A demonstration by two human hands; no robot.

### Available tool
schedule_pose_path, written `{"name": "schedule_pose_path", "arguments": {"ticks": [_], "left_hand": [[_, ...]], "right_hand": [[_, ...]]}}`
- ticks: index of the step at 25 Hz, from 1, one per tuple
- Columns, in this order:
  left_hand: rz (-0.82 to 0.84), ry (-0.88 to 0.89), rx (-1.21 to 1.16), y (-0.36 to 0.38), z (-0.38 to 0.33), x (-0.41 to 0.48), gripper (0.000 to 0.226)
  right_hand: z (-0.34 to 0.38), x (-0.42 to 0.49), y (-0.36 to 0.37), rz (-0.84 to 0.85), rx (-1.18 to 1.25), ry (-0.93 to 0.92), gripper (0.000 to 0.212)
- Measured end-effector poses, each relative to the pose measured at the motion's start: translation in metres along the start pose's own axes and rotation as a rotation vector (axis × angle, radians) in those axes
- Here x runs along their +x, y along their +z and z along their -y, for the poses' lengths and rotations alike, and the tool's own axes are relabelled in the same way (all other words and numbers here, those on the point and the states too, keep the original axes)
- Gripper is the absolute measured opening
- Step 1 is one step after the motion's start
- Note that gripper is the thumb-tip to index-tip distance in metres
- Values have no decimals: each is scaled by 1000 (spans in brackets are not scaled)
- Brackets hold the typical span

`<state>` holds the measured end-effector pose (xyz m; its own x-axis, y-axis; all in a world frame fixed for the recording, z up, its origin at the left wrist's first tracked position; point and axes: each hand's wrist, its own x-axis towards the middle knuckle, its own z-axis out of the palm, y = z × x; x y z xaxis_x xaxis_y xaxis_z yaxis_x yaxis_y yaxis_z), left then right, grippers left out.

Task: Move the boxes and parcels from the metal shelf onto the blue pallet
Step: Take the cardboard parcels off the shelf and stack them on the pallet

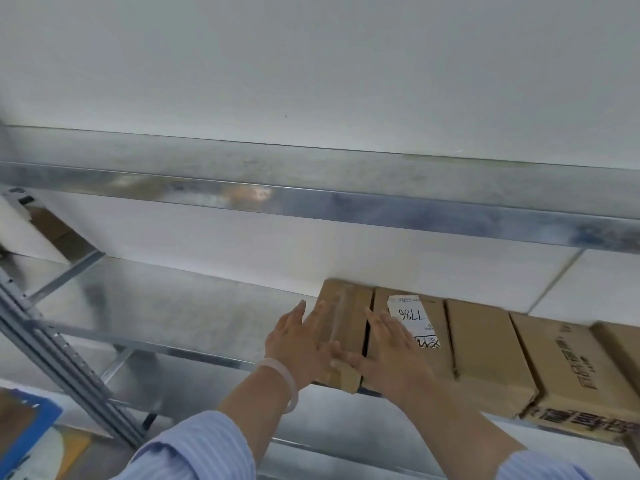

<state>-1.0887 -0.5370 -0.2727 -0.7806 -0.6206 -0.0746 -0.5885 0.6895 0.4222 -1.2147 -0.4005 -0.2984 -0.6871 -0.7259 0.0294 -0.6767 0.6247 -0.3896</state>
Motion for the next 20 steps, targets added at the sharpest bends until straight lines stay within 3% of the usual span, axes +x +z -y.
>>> {"name": "schedule_pose_path", "arguments": {"ticks": [6,13,20], "left_hand": [[155,3,-30,13,15,35,71],[355,56,-42,26,39,76,76],[345,44,-292,7,85,85,78]], "right_hand": [[7,15,2,39,-20,31,82],[30,35,16,35,-52,130,77],[60,61,45,77,29,163,74]]}}
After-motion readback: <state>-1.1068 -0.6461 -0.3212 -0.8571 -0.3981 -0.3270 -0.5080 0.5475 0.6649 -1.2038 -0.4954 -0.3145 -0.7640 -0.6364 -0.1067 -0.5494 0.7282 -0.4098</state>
